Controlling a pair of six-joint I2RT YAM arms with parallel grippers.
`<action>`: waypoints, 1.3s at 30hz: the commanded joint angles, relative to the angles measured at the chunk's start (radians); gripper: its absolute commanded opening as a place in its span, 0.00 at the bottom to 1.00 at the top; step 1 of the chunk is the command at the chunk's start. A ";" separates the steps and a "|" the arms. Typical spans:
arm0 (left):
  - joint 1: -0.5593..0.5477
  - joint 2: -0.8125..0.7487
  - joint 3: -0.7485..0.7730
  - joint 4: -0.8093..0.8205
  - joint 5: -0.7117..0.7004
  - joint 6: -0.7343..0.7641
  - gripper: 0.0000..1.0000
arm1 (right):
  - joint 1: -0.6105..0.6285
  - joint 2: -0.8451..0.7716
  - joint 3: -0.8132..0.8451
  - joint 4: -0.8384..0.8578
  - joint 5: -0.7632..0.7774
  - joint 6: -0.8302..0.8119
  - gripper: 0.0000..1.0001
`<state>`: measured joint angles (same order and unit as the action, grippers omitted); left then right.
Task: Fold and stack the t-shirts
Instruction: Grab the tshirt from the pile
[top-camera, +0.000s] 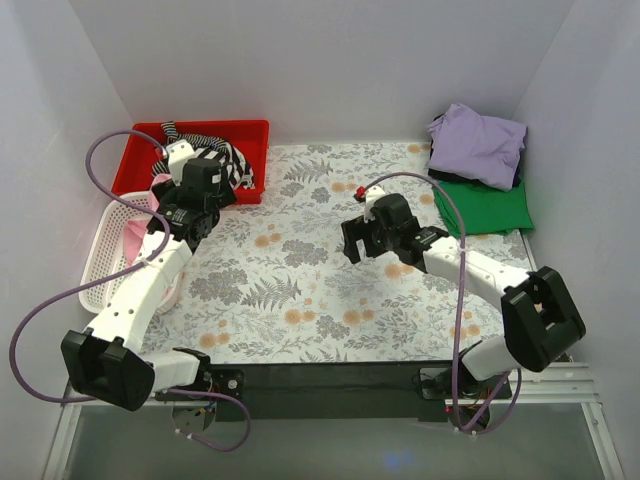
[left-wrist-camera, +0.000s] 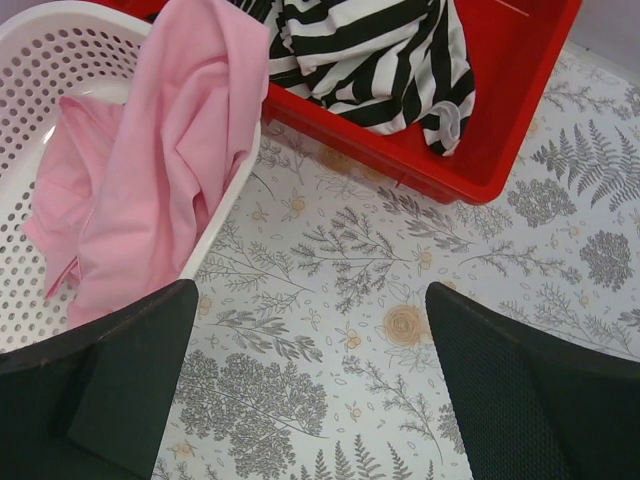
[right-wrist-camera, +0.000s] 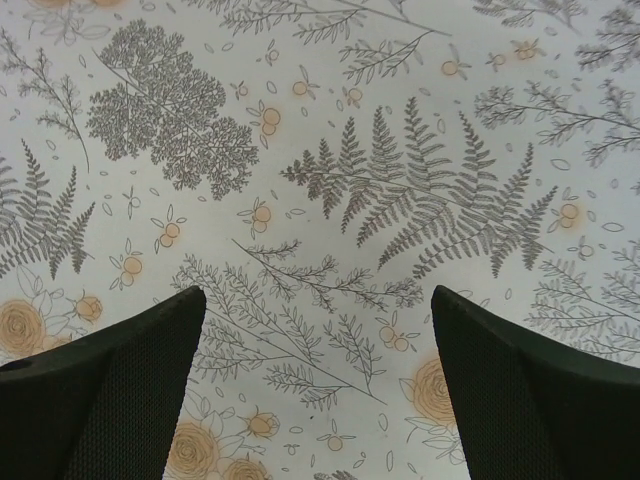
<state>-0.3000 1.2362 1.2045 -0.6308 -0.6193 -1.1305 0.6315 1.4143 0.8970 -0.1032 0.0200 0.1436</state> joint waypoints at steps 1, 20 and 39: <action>0.012 -0.023 0.027 -0.009 -0.088 -0.009 0.98 | 0.005 0.041 0.085 -0.001 -0.092 -0.004 0.98; 0.347 0.354 0.133 -0.124 0.256 -0.063 0.98 | 0.005 0.207 0.168 -0.041 -0.172 -0.033 0.99; 0.525 0.462 0.066 0.097 0.329 -0.066 0.73 | 0.004 0.348 0.220 -0.090 -0.227 -0.099 0.99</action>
<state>0.1703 1.7210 1.3071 -0.5865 -0.3622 -1.1782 0.6315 1.7550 1.0729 -0.1810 -0.1875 0.0692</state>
